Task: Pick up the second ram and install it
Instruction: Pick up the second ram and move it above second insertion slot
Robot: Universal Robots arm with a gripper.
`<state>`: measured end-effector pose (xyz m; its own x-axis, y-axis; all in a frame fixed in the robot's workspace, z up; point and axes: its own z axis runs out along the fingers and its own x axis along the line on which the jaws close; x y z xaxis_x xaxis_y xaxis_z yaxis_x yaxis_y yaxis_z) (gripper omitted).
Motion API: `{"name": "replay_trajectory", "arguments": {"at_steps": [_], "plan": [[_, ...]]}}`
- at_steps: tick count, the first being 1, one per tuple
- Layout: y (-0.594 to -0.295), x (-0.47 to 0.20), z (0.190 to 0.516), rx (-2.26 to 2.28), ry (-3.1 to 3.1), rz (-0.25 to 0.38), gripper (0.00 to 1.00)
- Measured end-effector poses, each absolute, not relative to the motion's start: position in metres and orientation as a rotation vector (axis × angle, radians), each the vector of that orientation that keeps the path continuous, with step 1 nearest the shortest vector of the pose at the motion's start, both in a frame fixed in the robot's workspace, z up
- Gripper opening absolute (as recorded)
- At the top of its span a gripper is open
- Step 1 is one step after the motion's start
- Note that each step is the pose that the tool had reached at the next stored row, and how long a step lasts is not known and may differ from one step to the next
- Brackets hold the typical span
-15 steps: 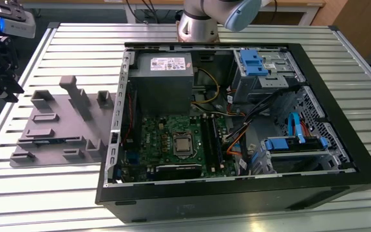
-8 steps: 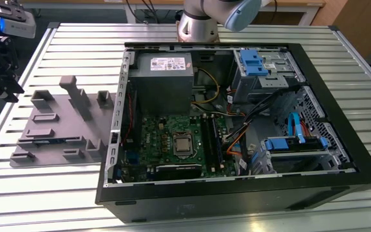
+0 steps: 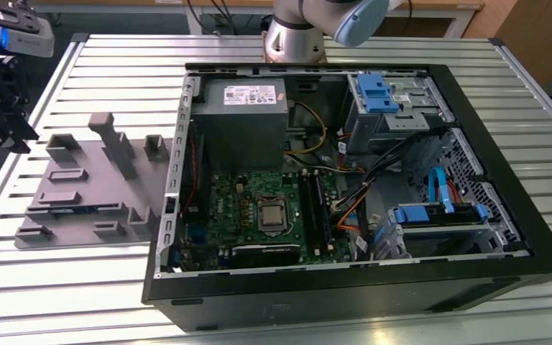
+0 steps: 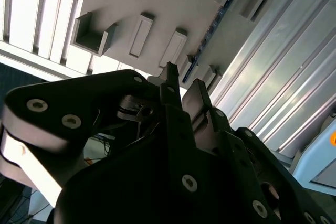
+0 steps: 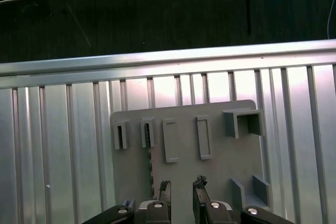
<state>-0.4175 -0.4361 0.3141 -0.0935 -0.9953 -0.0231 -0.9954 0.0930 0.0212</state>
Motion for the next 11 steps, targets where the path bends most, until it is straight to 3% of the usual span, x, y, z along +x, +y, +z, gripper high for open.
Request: {"name": "replay_trajectory", "arguments": {"at_steps": [11], "plan": [[-0.4375, -0.4176, 0.3070, -2.112, 2.320, 0.047, 0.31]]}}
